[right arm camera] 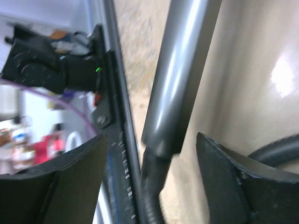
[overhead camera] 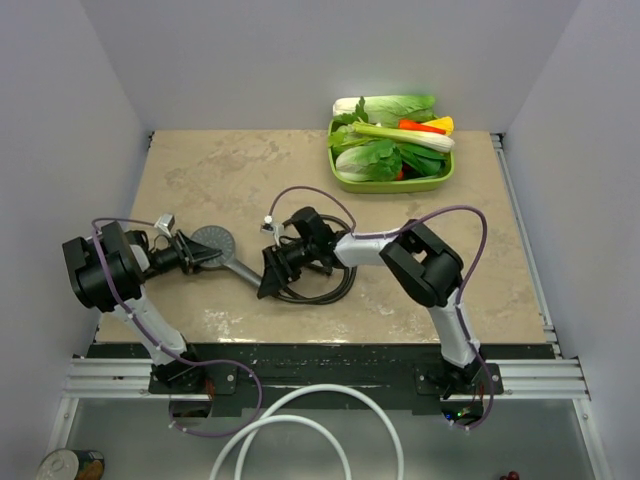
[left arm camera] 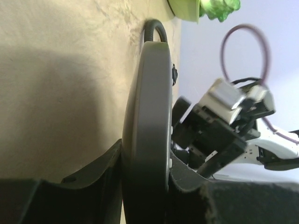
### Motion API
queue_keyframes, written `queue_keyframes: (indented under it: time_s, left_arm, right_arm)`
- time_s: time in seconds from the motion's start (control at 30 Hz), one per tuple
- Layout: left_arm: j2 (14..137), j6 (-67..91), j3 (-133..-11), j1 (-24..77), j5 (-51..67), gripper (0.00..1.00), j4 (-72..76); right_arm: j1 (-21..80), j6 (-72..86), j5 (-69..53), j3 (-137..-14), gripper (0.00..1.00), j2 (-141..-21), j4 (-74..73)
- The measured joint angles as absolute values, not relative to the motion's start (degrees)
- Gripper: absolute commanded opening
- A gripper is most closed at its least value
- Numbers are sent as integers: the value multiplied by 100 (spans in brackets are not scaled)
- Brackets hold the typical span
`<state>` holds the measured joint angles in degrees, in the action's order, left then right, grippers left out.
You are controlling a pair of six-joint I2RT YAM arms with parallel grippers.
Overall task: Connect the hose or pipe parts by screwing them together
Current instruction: Install the bathroom fixture on the pipeline.
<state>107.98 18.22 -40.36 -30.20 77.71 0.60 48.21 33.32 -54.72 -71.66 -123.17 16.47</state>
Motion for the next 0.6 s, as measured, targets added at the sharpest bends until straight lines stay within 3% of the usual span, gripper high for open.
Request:
queue_keyframes:
  time_s: [0.03,0.07,0.37,0.6]
  left_arm:
    - [10798,1782,-4036,-3000,7784,0,21]
    - [10798,1756,-4034,-2978,7787,0,-23]
    - [10798,1584,-4034,-2921,7822,0,-257]
    - [10798,1553,-4034,-2932,7789,0,-270]
  right_arm:
    - [4821,2967,-5277,-7352,98,-12263,1245]
    - [4827,2729,-5116,-7496,99,-12226,1004]
    - [5024,434,-2169,-8639,99,-11034,-1549]
    - [6563,-674,464,-8635,90,-10449,-2211]
